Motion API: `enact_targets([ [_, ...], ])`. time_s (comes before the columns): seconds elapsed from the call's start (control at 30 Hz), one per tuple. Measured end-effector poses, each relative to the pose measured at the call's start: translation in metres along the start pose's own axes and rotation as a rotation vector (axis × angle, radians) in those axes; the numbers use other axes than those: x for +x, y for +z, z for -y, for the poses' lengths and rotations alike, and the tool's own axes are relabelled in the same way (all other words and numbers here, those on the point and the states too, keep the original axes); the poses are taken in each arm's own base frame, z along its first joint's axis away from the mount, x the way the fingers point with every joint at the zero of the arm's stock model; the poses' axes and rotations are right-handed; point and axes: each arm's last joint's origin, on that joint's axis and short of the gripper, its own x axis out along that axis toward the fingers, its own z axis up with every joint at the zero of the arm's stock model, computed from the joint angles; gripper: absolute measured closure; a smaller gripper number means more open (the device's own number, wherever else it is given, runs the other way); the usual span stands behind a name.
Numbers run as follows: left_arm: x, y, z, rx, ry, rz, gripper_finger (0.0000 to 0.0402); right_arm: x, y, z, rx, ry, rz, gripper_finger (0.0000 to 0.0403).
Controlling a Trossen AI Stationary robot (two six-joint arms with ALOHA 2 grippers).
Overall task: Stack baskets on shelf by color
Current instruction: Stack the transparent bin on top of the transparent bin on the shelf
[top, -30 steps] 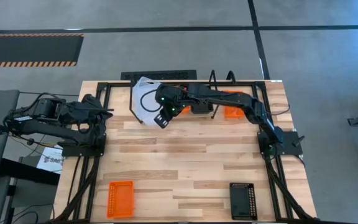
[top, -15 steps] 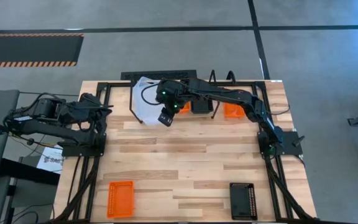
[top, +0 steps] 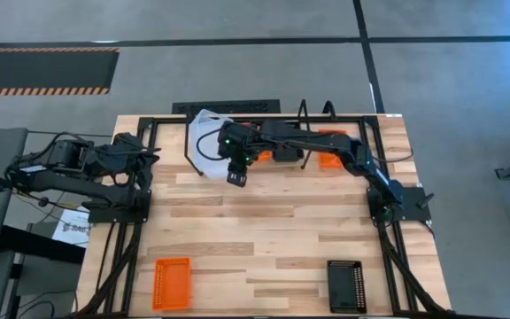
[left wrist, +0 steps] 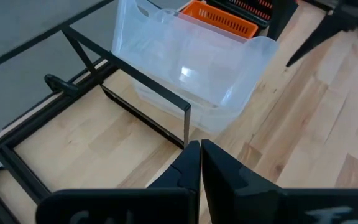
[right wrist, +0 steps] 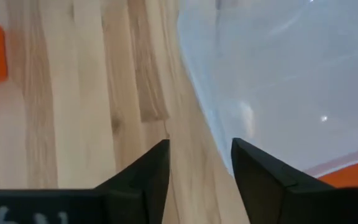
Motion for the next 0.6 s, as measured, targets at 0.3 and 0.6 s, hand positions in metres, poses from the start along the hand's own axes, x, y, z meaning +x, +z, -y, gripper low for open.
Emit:
enact_targets([
  [0.3, 0.0000, 0.0000, 0.0000, -0.007, 0.001, 0.001, 0.0401, 0.0017, 0.0022, 0.0006, -0.063, 0.001, 0.023, 0.0221],
  [0.6, 0.0000, 0.0000, -0.0001, -0.007, 0.002, 0.001, 0.0401, 0.0012, 0.0058, 0.0040, -0.061, -0.009, 0.060, 0.0335],
])
